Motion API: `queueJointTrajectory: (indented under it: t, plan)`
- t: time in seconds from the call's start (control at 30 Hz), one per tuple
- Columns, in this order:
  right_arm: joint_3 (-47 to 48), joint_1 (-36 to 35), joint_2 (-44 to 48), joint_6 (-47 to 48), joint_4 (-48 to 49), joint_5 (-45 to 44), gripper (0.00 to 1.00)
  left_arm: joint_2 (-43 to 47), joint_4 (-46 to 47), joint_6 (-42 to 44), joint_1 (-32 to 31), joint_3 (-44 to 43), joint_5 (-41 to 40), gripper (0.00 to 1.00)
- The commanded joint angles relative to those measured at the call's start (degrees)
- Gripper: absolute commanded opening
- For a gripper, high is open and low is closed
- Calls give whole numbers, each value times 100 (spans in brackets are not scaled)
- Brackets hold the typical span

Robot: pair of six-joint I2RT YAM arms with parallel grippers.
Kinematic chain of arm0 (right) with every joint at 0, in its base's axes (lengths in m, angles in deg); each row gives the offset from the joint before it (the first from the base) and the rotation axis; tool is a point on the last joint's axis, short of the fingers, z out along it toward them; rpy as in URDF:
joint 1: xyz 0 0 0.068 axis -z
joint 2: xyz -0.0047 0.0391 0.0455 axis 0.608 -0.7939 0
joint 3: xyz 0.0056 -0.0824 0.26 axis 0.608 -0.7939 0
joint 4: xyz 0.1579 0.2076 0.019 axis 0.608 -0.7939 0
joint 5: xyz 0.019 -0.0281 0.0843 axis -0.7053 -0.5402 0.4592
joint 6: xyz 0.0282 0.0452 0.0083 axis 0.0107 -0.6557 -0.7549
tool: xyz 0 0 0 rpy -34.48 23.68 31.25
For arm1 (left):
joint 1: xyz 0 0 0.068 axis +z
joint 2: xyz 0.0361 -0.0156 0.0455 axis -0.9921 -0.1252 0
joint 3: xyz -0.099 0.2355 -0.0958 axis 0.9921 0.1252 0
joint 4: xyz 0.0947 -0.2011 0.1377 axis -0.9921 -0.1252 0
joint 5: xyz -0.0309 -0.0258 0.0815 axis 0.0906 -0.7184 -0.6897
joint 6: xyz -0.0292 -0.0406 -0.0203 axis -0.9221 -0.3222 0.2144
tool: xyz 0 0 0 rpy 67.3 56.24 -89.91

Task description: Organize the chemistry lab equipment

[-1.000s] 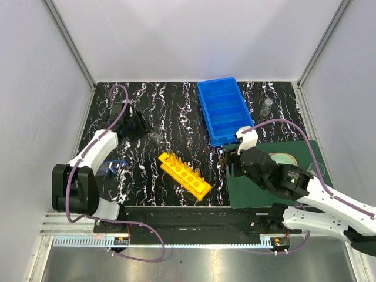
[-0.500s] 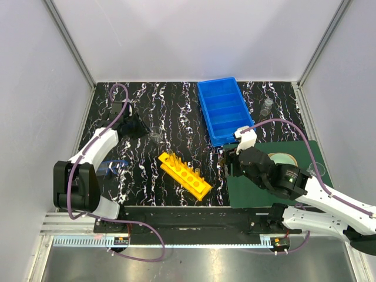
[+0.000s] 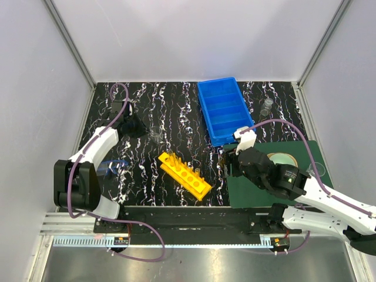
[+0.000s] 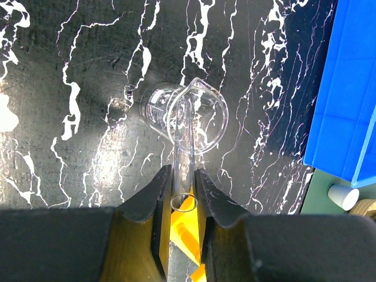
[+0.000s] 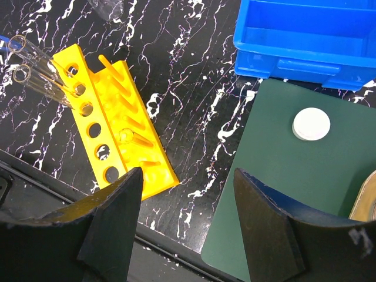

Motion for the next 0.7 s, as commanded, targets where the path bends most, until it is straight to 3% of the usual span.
queueJointTrajectory:
  t: [0.0,0.27,0.67]
  plan:
    - [-35,-38,35,-65,216,-112,69,59,79,97,20,-325,215,0]
    - [-9,-29,44,-117,146,-77,69,437,-229,211,28,-623,453,0]
    - [185,-38,-167,-267,119,133,68,1606,-1907,967,20,-1458,14,0]
